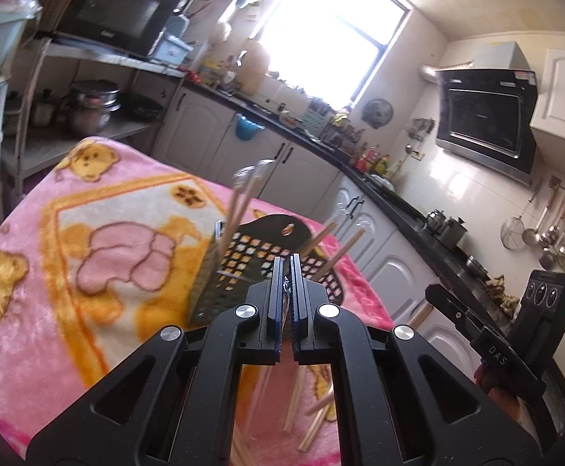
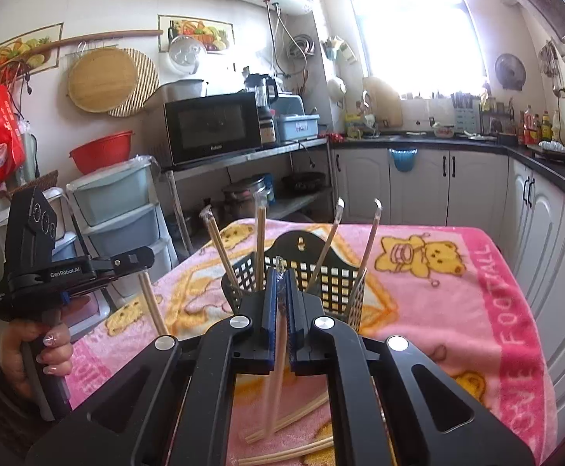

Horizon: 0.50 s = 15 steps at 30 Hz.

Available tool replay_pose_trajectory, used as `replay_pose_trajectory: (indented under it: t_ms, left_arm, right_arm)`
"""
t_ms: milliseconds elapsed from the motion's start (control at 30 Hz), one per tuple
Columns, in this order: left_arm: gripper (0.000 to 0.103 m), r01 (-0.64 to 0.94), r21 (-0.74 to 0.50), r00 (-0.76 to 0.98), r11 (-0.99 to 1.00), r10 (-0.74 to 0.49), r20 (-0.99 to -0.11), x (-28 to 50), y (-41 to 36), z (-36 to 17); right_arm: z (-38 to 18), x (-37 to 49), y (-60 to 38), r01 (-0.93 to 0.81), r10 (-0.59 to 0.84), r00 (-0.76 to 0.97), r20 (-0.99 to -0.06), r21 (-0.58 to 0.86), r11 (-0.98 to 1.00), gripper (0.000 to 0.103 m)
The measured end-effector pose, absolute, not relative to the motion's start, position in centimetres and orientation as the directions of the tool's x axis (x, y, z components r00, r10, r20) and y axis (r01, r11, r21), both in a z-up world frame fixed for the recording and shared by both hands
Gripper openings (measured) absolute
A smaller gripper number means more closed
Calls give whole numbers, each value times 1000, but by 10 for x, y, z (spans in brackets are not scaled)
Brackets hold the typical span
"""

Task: Organize utensils
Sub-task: 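Lift both held chopsticks upright and carry them above the green caddy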

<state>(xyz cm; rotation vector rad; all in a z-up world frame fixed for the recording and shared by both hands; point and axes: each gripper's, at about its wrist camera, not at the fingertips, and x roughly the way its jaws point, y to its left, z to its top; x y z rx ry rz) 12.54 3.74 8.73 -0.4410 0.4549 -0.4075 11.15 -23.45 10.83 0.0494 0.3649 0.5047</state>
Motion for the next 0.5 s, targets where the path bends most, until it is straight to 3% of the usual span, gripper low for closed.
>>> replay_pose_trajectory:
  t_ms: [500]
  left_arm:
    - [1, 382, -444, 803, 811, -529, -275, 134, 2, 118]
  right_arm:
    - [126, 104, -248, -437, 455, 847, -275, 125, 891, 4]
